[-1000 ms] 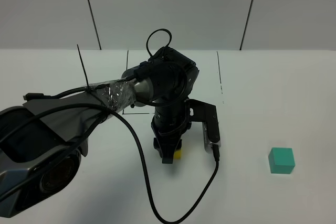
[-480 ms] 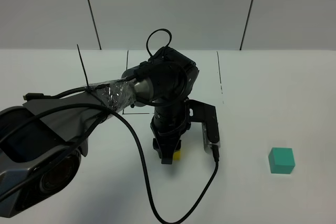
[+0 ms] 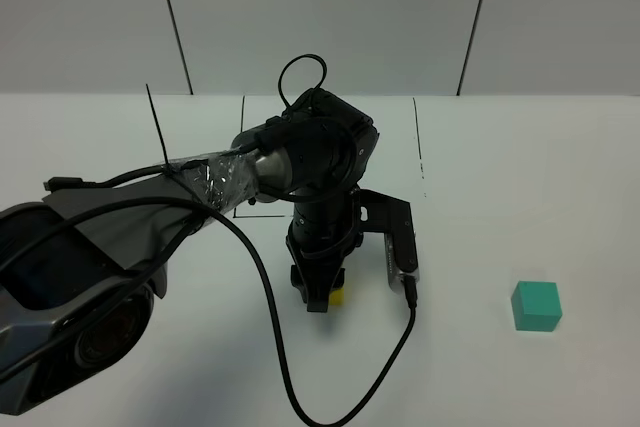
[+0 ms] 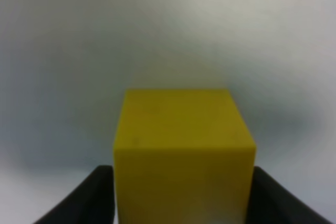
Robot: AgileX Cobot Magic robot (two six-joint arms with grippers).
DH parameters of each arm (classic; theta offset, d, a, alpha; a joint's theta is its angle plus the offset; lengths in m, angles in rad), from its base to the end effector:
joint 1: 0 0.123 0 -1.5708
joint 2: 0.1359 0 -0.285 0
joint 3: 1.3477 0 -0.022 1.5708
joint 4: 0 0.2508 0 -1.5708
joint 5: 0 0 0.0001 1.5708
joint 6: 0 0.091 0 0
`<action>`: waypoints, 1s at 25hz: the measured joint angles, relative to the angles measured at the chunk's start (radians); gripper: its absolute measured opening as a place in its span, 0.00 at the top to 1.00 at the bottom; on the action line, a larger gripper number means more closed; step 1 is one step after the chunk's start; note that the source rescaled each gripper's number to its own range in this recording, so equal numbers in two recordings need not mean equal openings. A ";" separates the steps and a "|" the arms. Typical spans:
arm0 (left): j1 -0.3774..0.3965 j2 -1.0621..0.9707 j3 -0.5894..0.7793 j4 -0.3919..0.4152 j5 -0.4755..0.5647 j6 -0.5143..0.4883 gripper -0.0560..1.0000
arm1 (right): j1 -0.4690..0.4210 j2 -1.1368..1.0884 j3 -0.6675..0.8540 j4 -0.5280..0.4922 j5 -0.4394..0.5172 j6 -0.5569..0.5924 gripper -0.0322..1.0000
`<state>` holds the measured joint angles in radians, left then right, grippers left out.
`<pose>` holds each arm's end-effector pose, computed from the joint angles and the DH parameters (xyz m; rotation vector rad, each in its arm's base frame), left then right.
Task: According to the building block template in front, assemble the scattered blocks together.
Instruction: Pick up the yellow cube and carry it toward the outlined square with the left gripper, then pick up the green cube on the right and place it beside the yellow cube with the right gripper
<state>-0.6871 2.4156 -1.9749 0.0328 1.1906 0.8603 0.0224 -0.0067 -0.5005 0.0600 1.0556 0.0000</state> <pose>0.3744 -0.3036 0.1245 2.1914 2.2170 0.0511 -0.0059 0.0046 0.2779 -0.0256 2.0315 0.0858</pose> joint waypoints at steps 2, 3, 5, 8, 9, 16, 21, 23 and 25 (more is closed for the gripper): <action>0.000 -0.011 0.000 0.000 0.000 0.000 0.57 | 0.000 0.000 0.000 0.000 0.000 0.000 0.00; 0.000 -0.020 0.000 0.000 0.000 0.000 0.46 | 0.000 0.000 0.000 0.000 0.000 0.000 0.00; 0.000 -0.040 0.000 0.000 0.000 0.000 0.28 | 0.000 0.000 0.000 0.000 0.000 0.000 0.00; 0.000 -0.066 -0.005 0.000 0.000 -0.001 0.10 | 0.000 0.000 0.000 0.000 0.000 0.000 0.00; 0.000 -0.075 -0.005 -0.003 0.000 -0.001 0.07 | 0.000 0.000 0.000 0.000 0.000 0.000 0.00; 0.000 -0.167 -0.005 -0.011 0.000 -0.030 0.00 | 0.000 0.000 0.000 0.000 0.000 0.000 0.00; 0.053 -0.217 -0.005 0.067 0.001 -0.232 0.00 | 0.000 0.000 0.000 0.000 0.000 0.000 0.00; 0.110 -0.225 -0.005 0.081 0.001 -0.325 0.00 | 0.000 0.000 0.000 0.000 0.000 0.000 0.00; 0.188 -0.231 -0.005 0.083 0.001 -0.412 0.01 | 0.000 0.000 0.000 0.000 0.000 0.000 0.00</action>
<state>-0.4989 2.1847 -1.9798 0.1161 1.1914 0.4482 0.0224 -0.0067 -0.5005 0.0600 1.0556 0.0000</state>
